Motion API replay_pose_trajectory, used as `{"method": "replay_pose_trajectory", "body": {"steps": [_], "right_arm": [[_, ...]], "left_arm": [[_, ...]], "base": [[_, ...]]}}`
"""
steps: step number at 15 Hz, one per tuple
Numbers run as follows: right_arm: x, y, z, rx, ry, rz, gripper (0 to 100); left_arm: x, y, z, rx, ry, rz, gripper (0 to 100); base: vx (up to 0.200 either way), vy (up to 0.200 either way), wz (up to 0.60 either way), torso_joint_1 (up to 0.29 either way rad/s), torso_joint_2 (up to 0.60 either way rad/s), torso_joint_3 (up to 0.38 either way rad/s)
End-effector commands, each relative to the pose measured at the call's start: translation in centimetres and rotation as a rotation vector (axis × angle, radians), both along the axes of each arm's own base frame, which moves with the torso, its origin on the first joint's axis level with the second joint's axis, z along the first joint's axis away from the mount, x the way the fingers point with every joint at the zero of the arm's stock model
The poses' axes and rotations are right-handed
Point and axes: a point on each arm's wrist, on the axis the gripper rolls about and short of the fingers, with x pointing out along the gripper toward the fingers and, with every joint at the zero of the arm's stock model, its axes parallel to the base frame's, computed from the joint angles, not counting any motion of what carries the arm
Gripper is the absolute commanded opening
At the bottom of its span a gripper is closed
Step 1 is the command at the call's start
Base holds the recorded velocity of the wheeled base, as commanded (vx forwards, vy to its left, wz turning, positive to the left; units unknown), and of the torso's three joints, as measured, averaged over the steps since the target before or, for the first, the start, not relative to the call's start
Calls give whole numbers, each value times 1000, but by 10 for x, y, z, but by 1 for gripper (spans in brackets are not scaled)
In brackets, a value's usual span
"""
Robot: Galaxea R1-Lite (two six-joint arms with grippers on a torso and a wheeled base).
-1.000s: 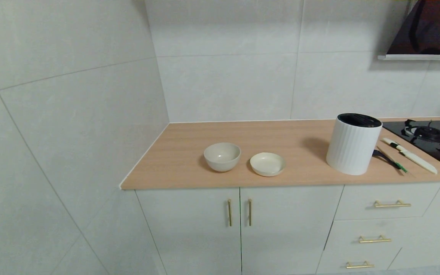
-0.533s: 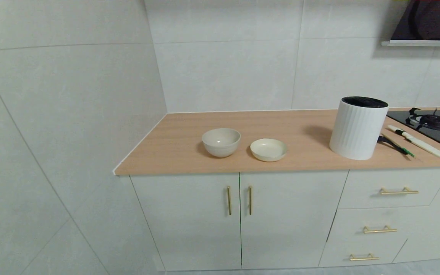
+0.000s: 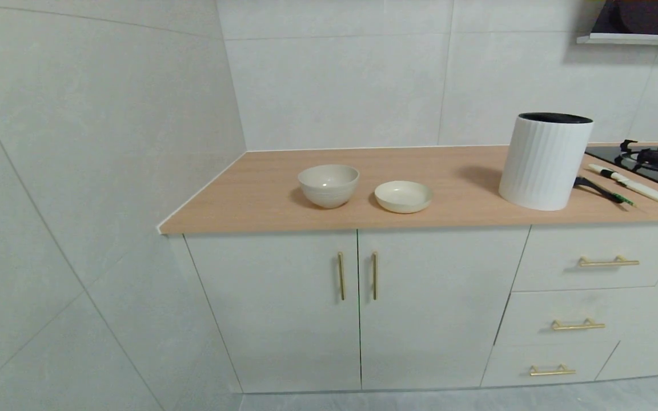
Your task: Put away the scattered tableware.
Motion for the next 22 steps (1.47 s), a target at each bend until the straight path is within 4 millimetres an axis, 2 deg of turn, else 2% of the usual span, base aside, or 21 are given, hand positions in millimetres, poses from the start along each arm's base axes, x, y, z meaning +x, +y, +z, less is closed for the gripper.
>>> {"method": "replay_pose_trajectory", "body": {"steps": [1, 14, 22], "right_arm": [[0, 0, 0, -1, 1, 0, 100], [0, 0, 0, -1, 3, 0, 100], [0, 0, 0, 1, 1, 0, 100]], "left_arm": [[0, 0, 0, 0, 0, 1, 100], [0, 0, 0, 0, 0, 1, 100], [0, 0, 0, 0, 0, 1, 100]], "base": [[0, 0, 0, -198, 481, 276], [0, 0, 0, -142, 447, 302], [0, 0, 0, -9, 38, 22]]}}
